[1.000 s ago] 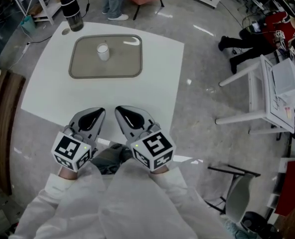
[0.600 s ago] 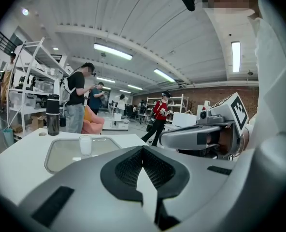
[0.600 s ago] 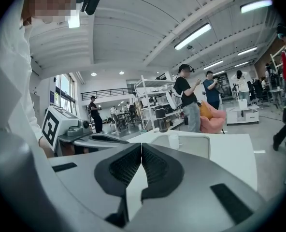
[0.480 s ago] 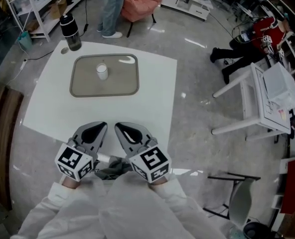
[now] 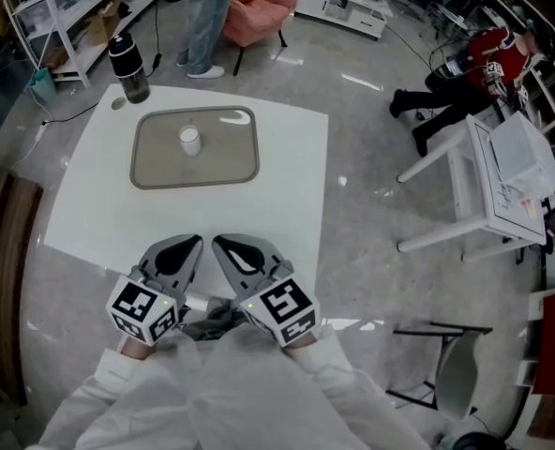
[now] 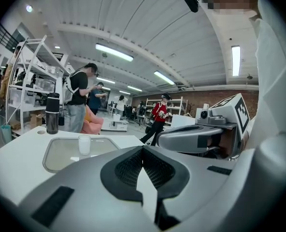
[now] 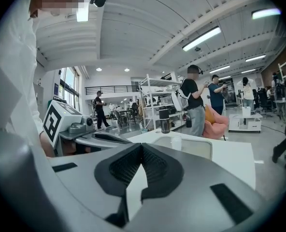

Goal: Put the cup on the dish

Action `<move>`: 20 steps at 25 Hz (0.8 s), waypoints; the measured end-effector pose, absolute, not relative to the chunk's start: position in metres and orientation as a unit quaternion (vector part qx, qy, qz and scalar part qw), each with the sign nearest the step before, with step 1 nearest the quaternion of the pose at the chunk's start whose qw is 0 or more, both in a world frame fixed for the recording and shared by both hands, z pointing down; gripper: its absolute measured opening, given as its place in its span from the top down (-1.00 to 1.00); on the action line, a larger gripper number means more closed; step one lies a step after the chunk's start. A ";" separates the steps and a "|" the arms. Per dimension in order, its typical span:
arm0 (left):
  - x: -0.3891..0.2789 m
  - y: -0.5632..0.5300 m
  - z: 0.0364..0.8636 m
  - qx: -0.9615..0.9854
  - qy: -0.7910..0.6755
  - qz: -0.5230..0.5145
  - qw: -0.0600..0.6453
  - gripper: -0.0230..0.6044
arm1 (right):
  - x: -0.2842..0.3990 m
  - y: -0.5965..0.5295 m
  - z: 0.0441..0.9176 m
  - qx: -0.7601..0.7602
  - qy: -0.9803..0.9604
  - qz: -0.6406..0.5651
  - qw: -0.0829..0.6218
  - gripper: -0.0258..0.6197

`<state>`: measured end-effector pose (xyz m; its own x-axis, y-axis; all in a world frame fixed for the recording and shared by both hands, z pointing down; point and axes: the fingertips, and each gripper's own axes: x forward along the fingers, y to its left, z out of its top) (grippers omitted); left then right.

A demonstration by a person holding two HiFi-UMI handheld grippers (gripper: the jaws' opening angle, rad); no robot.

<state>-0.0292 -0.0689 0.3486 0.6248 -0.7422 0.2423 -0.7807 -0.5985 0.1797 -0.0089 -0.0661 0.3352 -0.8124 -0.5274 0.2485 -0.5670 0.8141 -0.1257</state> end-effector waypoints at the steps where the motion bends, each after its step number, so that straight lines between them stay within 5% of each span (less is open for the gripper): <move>1: -0.028 -0.068 0.348 0.892 -0.426 0.071 0.135 0.90 | -0.008 -0.067 0.335 0.291 -0.947 0.095 0.101 0.88; 20: -0.028 -0.067 0.345 0.894 -0.419 0.074 0.143 0.90 | -0.002 -0.070 0.335 0.308 -0.941 0.086 0.105 0.88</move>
